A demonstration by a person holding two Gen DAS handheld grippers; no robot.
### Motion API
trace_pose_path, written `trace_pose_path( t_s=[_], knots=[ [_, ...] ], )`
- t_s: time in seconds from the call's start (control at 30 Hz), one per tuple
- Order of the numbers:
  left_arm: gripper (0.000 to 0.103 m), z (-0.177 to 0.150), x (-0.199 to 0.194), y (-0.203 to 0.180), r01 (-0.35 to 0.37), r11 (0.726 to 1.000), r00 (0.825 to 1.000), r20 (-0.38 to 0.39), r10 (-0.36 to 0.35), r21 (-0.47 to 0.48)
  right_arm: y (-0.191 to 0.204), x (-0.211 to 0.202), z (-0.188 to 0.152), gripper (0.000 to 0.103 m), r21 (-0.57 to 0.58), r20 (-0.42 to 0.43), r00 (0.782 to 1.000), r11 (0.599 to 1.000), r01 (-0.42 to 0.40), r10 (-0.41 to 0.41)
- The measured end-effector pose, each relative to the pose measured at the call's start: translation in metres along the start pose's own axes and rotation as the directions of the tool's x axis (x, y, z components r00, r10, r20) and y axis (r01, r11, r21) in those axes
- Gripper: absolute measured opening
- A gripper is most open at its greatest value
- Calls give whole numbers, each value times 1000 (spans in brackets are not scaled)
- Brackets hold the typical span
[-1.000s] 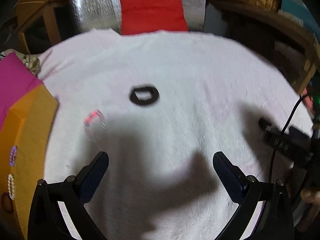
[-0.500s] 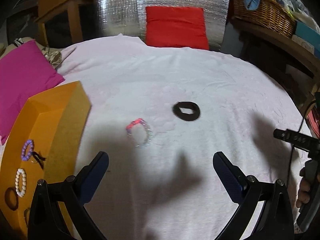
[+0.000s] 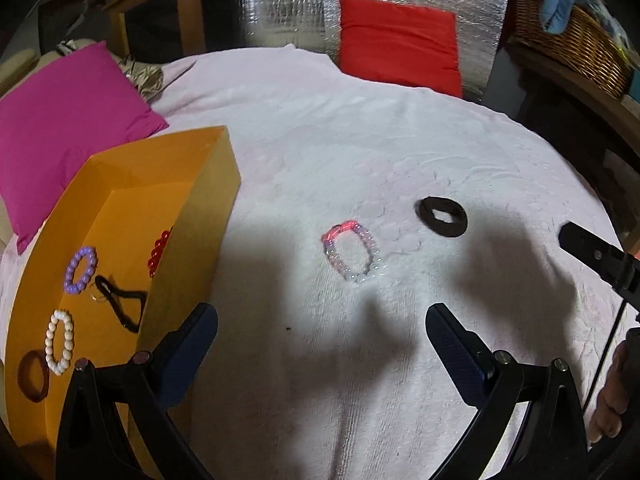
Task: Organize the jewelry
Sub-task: 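Grasp the black ring with the right tool while the left tool grasps the pink-and-clear bracelet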
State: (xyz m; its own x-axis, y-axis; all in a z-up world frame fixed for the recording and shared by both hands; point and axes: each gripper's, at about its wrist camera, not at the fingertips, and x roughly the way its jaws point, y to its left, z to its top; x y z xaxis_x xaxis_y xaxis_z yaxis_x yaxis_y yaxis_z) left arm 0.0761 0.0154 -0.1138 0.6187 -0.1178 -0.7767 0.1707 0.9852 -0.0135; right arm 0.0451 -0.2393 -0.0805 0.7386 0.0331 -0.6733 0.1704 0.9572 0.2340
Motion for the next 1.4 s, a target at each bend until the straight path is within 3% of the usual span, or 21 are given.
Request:
trace_pose_path(
  t_s=[0.07,0.17,0.23,0.37,0.47,0.53,0.6,0.67,0.73,0.97,1.1,1.33,1.37,1.4],
  knots=[
    [103,-1,1,-1,-3,1000,1000,-5,3,-2,12,8,1,96,-42,3,999,998,-37,37],
    [103,0,1,-3,-17,1000,1000,-6,17,10,31,25,2,77,-107,-28,998,992,-67,64],
    [103,1,1,-6,-25,1000,1000,1,25,16,35,37,0,57,-124,-61,995,988,-88,81],
    [101,2,0,-10,-21,999,1000,20,20,49,44,63,4,56,-125,-101,988,984,-126,114],
    [83,3,2,-12,-17,997,1000,16,16,71,52,70,5,54,-109,-113,983,982,-155,142],
    [72,3,6,-11,-4,998,1000,2,3,67,57,82,9,47,-90,-128,981,984,-155,143],
    [71,3,9,-9,9,998,1000,-7,-9,64,61,94,9,40,-84,-159,975,982,-168,153],
    [71,5,8,-9,16,998,1000,0,-16,68,65,97,8,31,-106,-139,984,986,-130,115],
    [71,7,7,-9,28,997,1000,7,-29,73,65,97,10,12,-104,-149,984,988,-116,100],
    [71,17,11,-14,102,992,995,15,-103,69,29,73,14,11,9,-146,977,988,-153,153],
    [71,22,21,-18,122,991,992,5,-123,54,22,48,9,11,-21,-145,979,989,-145,140],
    [71,28,55,-26,74,995,997,-41,-71,70,3,20,-5,11,-64,-167,979,990,-127,115],
    [68,28,59,-27,76,995,996,-46,-73,67,0,18,-6,11,-61,-168,979,990,-127,115],
    [54,28,62,-27,87,994,995,-54,-83,63,-3,17,-8,11,-59,-169,979,991,-123,112]
  ],
)
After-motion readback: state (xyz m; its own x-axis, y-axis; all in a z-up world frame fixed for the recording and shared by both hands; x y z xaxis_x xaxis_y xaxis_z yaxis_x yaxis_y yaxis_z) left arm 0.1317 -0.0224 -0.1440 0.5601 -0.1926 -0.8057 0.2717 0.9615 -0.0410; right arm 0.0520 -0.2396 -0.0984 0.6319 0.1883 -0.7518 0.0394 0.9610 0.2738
